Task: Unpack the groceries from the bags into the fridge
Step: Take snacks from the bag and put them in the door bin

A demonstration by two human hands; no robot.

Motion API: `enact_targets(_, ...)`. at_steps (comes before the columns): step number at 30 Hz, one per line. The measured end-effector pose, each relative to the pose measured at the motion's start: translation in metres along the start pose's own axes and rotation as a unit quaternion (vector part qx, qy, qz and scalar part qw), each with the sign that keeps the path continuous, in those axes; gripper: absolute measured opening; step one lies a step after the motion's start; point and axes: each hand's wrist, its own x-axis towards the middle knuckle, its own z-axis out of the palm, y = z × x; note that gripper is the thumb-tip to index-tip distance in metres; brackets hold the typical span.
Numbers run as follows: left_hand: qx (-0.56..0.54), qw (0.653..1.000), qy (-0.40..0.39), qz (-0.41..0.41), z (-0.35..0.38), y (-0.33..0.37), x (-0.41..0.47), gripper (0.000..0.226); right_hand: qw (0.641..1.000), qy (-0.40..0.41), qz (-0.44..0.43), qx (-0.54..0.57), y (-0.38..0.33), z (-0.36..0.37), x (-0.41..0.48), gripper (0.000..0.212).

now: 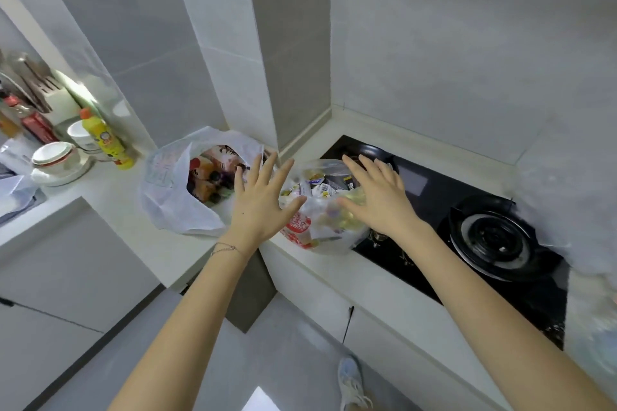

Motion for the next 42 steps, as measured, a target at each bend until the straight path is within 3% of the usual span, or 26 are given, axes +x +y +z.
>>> enact_targets(14,-0.044,0.993,-0.111,-0.002,0.102,-0.009,0.113,0.089,0.994,-0.1,0.03,0.015,0.072,0.057,0.114,0.065)
enact_targets(19,-0.081,0.979,-0.188,0.008,0.138,-0.008,0.135,0.068,0.987,-0.145,0.052,0.037,0.091,0.078,0.134,0.061)
enact_targets(27,-0.099,0.958,-0.261,0.063,0.174,-0.015,0.167,0.065,0.977,-0.191,0.092,0.011,0.102,0.107,0.161,0.06)
enact_targets(31,-0.092,0.948,-0.293,0.083,0.184,-0.025,0.172,0.087,0.974,-0.193,0.115,0.002,0.103,0.115,0.168,0.057)
enact_targets(35,-0.101,0.943,-0.31,0.069,0.193,-0.031,0.173,0.072,0.974,-0.167,0.146,0.037,0.102,0.122,0.173,0.049)
enact_targets(42,-0.174,0.936,-0.3,0.06,0.194,-0.028,0.176,0.064,0.968,-0.106,0.191,0.124,0.1,0.128,0.176,0.009)
